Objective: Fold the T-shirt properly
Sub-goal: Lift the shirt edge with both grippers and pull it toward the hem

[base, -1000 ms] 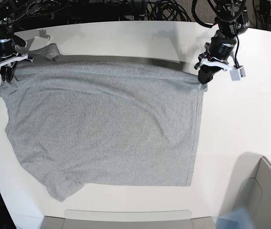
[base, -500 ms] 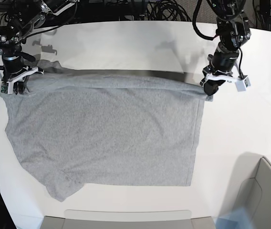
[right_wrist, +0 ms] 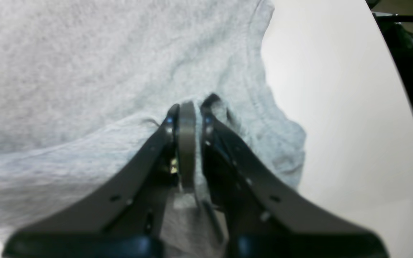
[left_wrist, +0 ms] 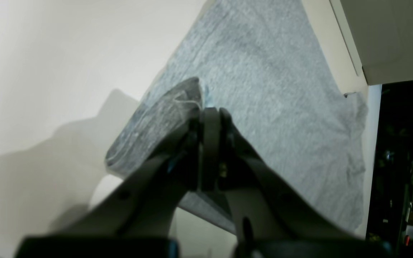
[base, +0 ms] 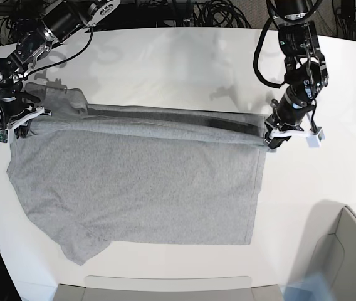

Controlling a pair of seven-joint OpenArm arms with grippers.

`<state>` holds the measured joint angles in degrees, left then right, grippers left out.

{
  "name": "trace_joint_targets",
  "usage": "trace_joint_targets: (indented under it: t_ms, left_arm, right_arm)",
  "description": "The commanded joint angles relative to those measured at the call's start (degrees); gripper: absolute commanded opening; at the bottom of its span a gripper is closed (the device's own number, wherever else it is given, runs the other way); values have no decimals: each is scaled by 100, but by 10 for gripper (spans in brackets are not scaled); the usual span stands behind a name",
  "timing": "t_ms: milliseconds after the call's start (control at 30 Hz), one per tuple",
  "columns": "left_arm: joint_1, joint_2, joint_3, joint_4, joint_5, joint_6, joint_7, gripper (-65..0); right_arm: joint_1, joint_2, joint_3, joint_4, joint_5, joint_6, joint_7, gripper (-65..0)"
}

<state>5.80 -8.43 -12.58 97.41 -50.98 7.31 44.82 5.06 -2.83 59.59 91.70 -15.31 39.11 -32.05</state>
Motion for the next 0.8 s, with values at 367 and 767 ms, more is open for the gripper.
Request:
trace_joint_targets:
  t_ms: [367,767]
  left_arm:
    - [-1086,-59,-4,-1015,-5,-23,-108,-650]
    - [-1956,-76,-4,-2158,4,-50,-143,-650]
  right_arm:
    - [1002,314,-12,-735,-618,89,177,-650]
    - [1907,569,-188,-1667,-1093,89,177,-650]
